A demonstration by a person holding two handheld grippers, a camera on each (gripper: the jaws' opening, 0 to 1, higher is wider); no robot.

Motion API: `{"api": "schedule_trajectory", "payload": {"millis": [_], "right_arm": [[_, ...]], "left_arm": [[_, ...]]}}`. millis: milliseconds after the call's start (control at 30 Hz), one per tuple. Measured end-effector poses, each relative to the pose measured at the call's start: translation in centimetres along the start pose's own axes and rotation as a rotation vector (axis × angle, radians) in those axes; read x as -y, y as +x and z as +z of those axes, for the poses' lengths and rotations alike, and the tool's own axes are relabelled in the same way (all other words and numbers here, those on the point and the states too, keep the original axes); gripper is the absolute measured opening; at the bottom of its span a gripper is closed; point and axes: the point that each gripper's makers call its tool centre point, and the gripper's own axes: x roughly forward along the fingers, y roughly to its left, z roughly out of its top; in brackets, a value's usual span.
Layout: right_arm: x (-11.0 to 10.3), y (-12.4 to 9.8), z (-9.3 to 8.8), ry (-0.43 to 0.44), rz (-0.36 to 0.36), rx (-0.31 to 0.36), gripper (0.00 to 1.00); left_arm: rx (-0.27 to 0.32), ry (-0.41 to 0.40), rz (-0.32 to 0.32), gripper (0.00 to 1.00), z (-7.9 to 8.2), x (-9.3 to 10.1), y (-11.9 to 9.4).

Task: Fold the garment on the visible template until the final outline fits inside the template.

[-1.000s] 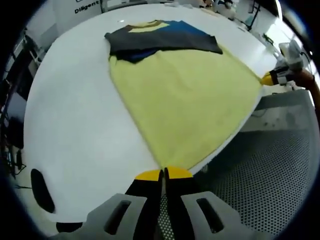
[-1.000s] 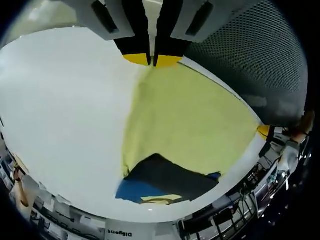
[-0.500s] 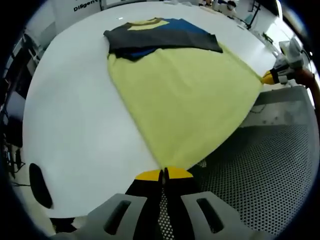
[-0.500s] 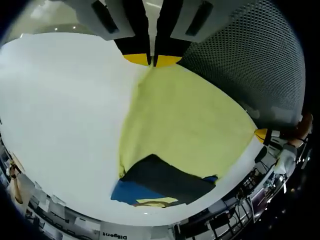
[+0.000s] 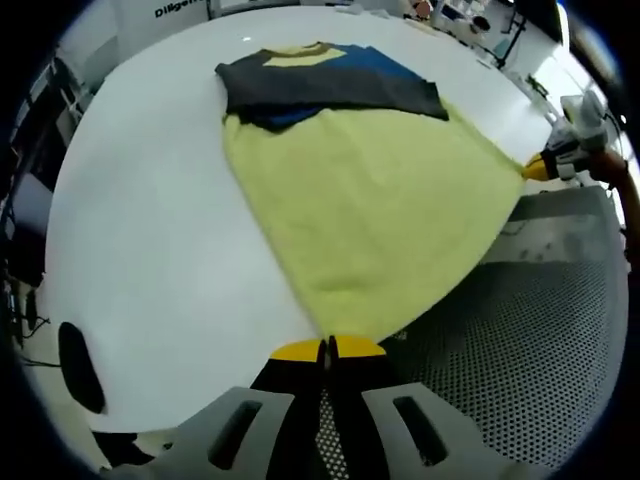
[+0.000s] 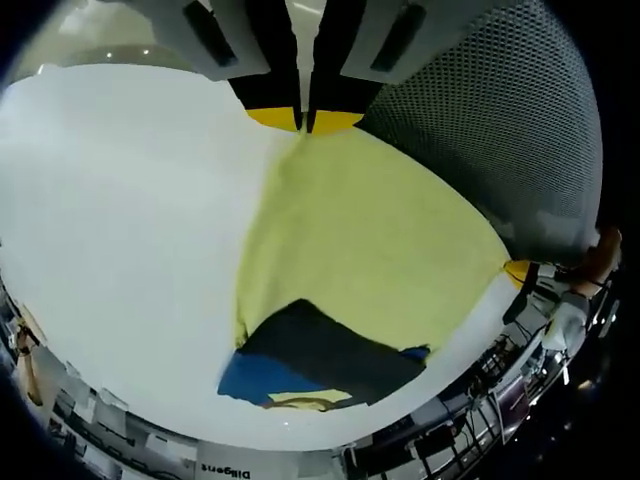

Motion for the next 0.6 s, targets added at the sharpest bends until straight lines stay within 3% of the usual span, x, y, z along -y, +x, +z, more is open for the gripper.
{"api": "schedule_trajectory", "payload": {"millis": [200, 600], "right_arm": [[0.3, -1.8, 3.0, 0.03, 0.0, 0.095, 0.0], [0.8, -4.0, 7.1, -0.017, -0.018, 0.173, 0.0]], "left_arm": [[0.069, -0.042, -0.013, 0.0, 2.1, -0.4, -1.6], [0.193, -0.056, 0.018, 0.0, 6.5, -2.1, -4.1]]}}
